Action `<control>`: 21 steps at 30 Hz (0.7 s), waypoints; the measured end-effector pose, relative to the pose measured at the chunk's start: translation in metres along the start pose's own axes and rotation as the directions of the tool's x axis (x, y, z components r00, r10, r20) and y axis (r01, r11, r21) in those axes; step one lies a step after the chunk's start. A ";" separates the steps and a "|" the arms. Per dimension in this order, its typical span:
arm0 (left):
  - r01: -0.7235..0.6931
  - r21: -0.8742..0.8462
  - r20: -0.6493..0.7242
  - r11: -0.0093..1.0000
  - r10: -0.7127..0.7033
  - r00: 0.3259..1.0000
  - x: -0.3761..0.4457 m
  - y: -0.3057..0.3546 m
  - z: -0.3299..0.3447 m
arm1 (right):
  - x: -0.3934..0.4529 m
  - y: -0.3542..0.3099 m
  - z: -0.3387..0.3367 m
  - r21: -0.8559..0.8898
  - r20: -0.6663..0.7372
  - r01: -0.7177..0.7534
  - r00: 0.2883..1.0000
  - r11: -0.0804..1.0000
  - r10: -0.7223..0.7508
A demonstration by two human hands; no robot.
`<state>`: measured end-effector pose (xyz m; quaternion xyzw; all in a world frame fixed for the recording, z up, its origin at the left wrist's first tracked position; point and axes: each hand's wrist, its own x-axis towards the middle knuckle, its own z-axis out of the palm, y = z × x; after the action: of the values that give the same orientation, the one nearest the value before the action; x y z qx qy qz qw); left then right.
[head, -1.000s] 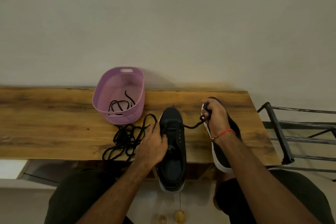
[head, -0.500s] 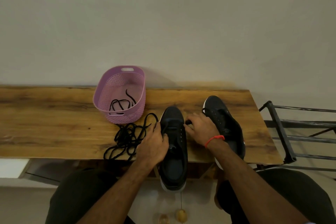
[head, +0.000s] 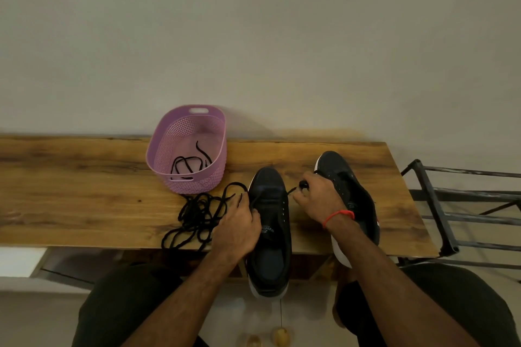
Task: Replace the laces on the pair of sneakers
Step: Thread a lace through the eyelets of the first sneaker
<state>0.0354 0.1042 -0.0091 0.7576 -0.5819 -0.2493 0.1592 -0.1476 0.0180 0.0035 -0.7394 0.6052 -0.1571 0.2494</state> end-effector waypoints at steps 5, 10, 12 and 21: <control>0.000 -0.094 -0.065 0.996 -0.006 0.998 -0.006 0.001 -0.005 | -0.004 -0.010 -0.016 0.265 0.090 -0.093 0.993 0.960 0.072; -0.214 -0.416 -0.369 0.884 0.051 0.928 -0.002 0.003 -0.034 | -0.014 -0.025 -0.040 0.347 -0.005 -0.038 0.999 0.937 0.043; -0.267 -0.492 -0.387 0.829 0.066 0.920 -0.005 0.010 -0.050 | -0.021 -0.033 -0.057 0.368 0.002 -0.006 1.000 0.930 0.005; -0.481 -0.654 -0.483 0.584 0.168 0.860 -0.027 0.109 -0.172 | -0.033 -0.101 -0.171 0.559 -0.398 0.292 0.915 0.776 -0.058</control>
<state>0.0398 0.0918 0.1961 0.5313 -0.5137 -0.2867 0.6096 -0.1636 0.0341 0.2039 -0.6321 0.4844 -0.4983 0.3428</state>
